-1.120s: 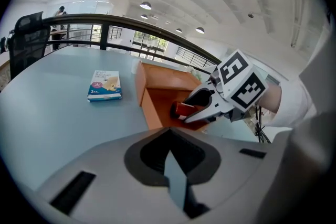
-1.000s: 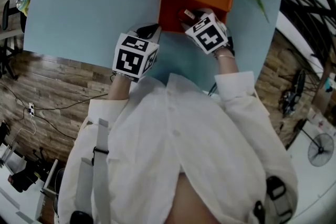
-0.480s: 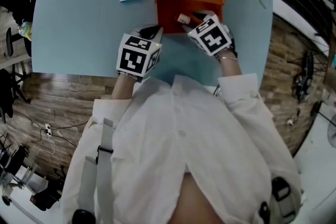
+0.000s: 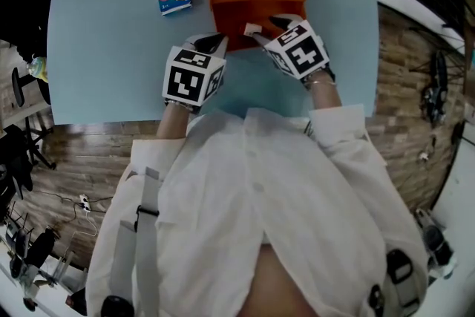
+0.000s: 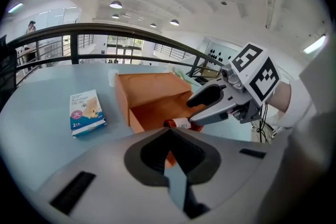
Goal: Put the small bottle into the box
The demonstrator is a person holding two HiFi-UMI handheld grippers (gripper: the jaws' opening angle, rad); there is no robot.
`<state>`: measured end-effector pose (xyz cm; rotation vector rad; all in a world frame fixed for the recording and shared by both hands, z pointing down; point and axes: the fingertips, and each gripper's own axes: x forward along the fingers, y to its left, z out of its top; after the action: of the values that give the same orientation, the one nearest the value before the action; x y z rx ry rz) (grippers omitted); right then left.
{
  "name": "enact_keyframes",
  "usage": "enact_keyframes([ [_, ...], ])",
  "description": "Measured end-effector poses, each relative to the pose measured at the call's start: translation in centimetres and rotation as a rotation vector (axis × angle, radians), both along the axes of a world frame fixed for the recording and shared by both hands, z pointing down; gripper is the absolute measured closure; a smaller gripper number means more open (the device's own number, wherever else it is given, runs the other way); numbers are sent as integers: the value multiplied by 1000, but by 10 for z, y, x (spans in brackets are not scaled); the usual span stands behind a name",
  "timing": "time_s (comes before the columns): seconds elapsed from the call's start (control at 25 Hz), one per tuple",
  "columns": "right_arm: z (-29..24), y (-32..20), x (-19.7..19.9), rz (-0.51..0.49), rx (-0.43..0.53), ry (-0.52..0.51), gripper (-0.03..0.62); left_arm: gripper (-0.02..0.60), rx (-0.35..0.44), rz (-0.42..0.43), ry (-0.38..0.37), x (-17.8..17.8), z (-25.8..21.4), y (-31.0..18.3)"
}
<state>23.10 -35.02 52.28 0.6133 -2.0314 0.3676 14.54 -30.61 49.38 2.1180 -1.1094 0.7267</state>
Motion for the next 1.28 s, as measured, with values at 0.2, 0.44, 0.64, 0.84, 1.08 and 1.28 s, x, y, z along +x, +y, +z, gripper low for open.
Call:
enact_keyframes([
  [0.2,-15,-1,0,71,25,-87,382,578,21,43,-10,9,-6,-7],
  [0.44,-35,8,-2,130,67,-167,382,577,51,88,-28,18,-16,-13],
  [0.64,-48,12,0,182,113,-224,382,578,74,107,-29,24,-22,-14],
  [0.84,-57,20,0,211,154,-293,384,578,91,118,-27,25,-26,-13],
  [1.08,-61,30,2,274,192,-320,450,578,103,141,-27,32,-27,-7],
  [1.28,-68,37,-2,296,209,-361,521,578,110,162,-51,33,-23,-3],
])
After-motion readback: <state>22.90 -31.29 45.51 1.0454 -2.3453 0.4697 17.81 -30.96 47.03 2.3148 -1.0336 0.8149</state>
